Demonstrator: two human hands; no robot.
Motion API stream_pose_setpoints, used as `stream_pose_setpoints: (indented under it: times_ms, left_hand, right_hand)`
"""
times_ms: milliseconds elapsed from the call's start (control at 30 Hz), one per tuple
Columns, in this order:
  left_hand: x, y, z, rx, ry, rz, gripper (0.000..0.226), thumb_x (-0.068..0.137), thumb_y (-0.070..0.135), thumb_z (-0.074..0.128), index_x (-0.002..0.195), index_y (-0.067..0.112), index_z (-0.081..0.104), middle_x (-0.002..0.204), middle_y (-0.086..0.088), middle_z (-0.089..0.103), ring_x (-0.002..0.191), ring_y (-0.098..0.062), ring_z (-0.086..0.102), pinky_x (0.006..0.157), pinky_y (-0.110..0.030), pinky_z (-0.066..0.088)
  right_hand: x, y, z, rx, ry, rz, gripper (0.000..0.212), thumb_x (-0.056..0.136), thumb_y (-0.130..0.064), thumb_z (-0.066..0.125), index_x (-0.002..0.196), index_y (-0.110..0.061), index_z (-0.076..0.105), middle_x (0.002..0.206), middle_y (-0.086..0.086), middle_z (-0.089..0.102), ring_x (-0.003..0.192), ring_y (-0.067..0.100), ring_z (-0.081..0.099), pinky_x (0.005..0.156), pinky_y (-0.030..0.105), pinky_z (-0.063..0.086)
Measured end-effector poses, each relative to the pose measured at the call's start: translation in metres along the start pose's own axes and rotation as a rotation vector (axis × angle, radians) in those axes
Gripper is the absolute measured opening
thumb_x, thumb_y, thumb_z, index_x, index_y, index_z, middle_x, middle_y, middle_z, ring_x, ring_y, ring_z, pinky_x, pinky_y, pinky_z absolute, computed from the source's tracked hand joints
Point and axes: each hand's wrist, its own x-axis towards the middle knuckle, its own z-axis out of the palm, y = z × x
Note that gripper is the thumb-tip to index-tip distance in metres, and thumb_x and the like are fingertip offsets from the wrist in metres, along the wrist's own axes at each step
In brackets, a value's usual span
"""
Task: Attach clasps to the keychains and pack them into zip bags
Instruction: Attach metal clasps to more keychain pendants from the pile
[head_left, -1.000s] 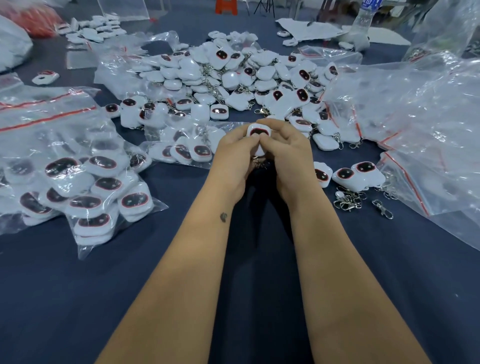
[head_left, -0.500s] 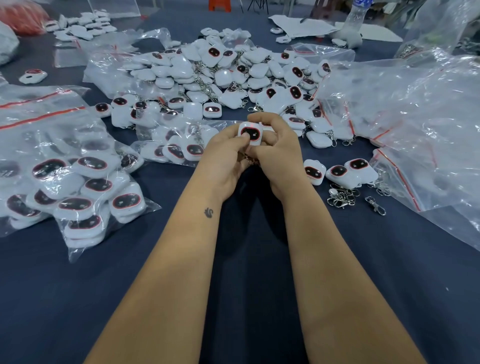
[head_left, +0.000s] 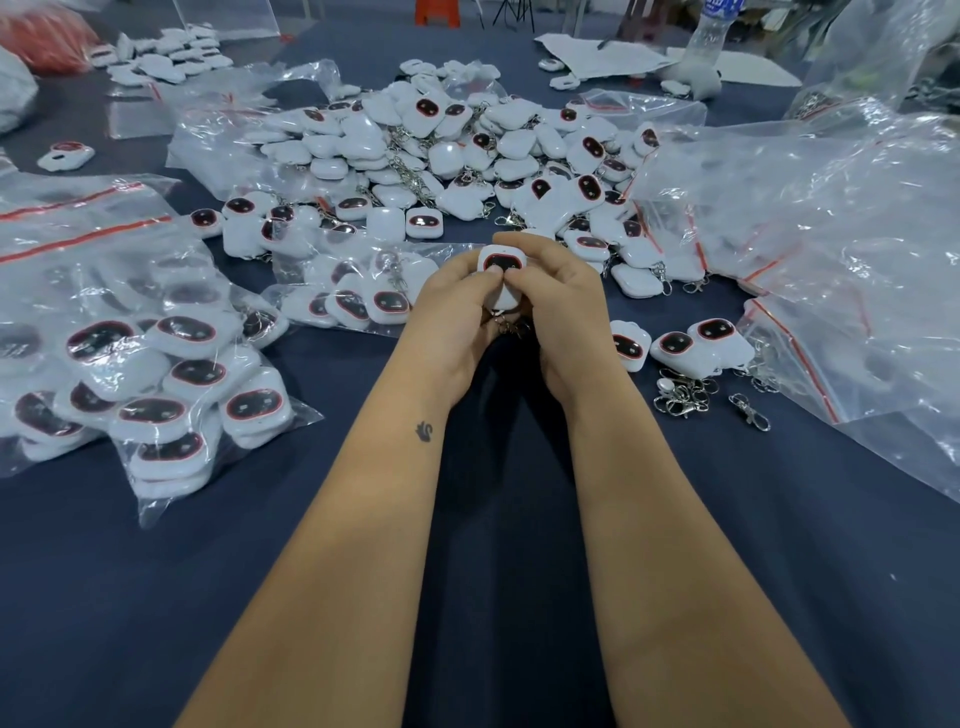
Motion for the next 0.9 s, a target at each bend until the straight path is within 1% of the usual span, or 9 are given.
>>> stream_pose_setpoints:
  times_ms: [67, 133, 300, 400, 467, 633, 733, 833, 900]
  left_hand:
    - [-0.0013, 0.0018, 0.0007, -0.013, 0.009, -0.006, 0.023, 0.101, 0.004, 0.044, 0.095, 0.016, 0.063, 0.064, 0.007, 0.070, 0.058, -0.001, 0.066, 0.052, -0.015, 0.050]
    - [-0.0014, 0.0020, 0.0004, -0.009, 0.006, -0.005, 0.023, 0.100, 0.004, 0.045, 0.095, 0.016, 0.063, 0.060, 0.009, 0.069, 0.055, 0.001, 0.064, 0.051, -0.014, 0.049]
    - [0.0005, 0.0007, -0.0019, -0.011, 0.013, 0.001, 0.021, 0.100, 0.003, 0.045, 0.098, 0.013, 0.064, 0.064, 0.005, 0.070, 0.057, -0.002, 0.065, 0.053, -0.015, 0.050]
    - [0.0015, -0.0003, -0.0016, -0.005, 0.017, 0.001, 0.022, 0.100, 0.003, 0.044, 0.099, 0.011, 0.064, 0.079, -0.003, 0.071, 0.065, -0.007, 0.068, 0.061, -0.020, 0.055]
    - [0.0021, -0.0011, -0.0013, 0.011, 0.026, 0.003, 0.022, 0.101, 0.003, 0.043, 0.099, 0.011, 0.063, 0.085, -0.006, 0.071, 0.068, -0.008, 0.068, 0.064, -0.021, 0.056]
    - [0.0021, -0.0003, 0.0000, 0.031, 0.047, 0.021, 0.021, 0.102, 0.003, 0.042, 0.097, 0.013, 0.059, 0.086, -0.005, 0.069, 0.067, -0.009, 0.069, 0.062, -0.023, 0.057]
    - [0.0014, 0.0008, -0.0011, 0.021, 0.049, 0.018, 0.022, 0.102, 0.003, 0.041, 0.095, 0.013, 0.059, 0.084, -0.005, 0.069, 0.066, -0.010, 0.068, 0.061, -0.024, 0.057]
    - [-0.0003, 0.0023, -0.0006, 0.014, 0.063, 0.023, 0.023, 0.101, 0.002, 0.043, 0.094, 0.015, 0.060, 0.076, -0.001, 0.071, 0.064, -0.010, 0.069, 0.060, -0.024, 0.057]
    - [-0.0005, -0.0005, 0.0019, 0.070, 0.080, 0.044, 0.019, 0.101, 0.005, 0.045, 0.098, 0.014, 0.062, 0.082, -0.003, 0.073, 0.073, -0.015, 0.071, 0.067, -0.028, 0.060]
  right_hand:
    - [-0.0004, 0.0001, 0.0008, 0.013, 0.008, -0.005, 0.030, 0.088, 0.006, 0.052, 0.106, -0.009, 0.070, 0.085, 0.000, 0.073, 0.076, 0.012, 0.068, 0.066, 0.023, 0.054]
    - [-0.0006, 0.0000, 0.0011, 0.014, 0.008, -0.010, 0.029, 0.087, 0.006, 0.053, 0.106, -0.008, 0.071, 0.084, -0.001, 0.074, 0.076, 0.012, 0.068, 0.067, 0.023, 0.055]
    - [-0.0001, 0.0008, 0.0020, 0.008, 0.002, -0.014, 0.028, 0.087, 0.007, 0.054, 0.104, -0.008, 0.071, 0.083, -0.001, 0.073, 0.074, 0.012, 0.067, 0.066, 0.022, 0.055]
    - [0.0001, 0.0009, 0.0016, 0.009, 0.010, -0.008, 0.029, 0.086, 0.007, 0.053, 0.102, -0.008, 0.071, 0.081, 0.000, 0.073, 0.073, 0.012, 0.067, 0.065, 0.022, 0.054]
    - [0.0002, 0.0012, 0.0021, -0.003, 0.012, -0.009, 0.028, 0.086, 0.007, 0.053, 0.101, -0.009, 0.071, 0.082, 0.000, 0.073, 0.074, 0.012, 0.067, 0.066, 0.023, 0.054]
    - [-0.0005, 0.0010, 0.0033, -0.036, 0.006, -0.014, 0.028, 0.088, 0.007, 0.053, 0.105, -0.008, 0.070, 0.088, 0.004, 0.072, 0.083, 0.018, 0.067, 0.076, 0.028, 0.055]
    - [-0.0024, 0.0004, 0.0036, -0.042, 0.001, -0.018, 0.030, 0.087, 0.007, 0.053, 0.108, -0.007, 0.070, 0.087, 0.003, 0.072, 0.083, 0.017, 0.067, 0.075, 0.027, 0.055]
    - [-0.0034, 0.0002, 0.0033, -0.032, -0.008, -0.024, 0.031, 0.086, 0.007, 0.053, 0.109, -0.006, 0.070, 0.085, 0.002, 0.072, 0.082, 0.017, 0.067, 0.075, 0.027, 0.055]
    - [-0.0031, -0.0010, 0.0041, 0.011, 0.014, -0.014, 0.030, 0.086, 0.007, 0.053, 0.105, -0.008, 0.071, 0.082, 0.003, 0.070, 0.078, 0.017, 0.066, 0.070, 0.027, 0.055]
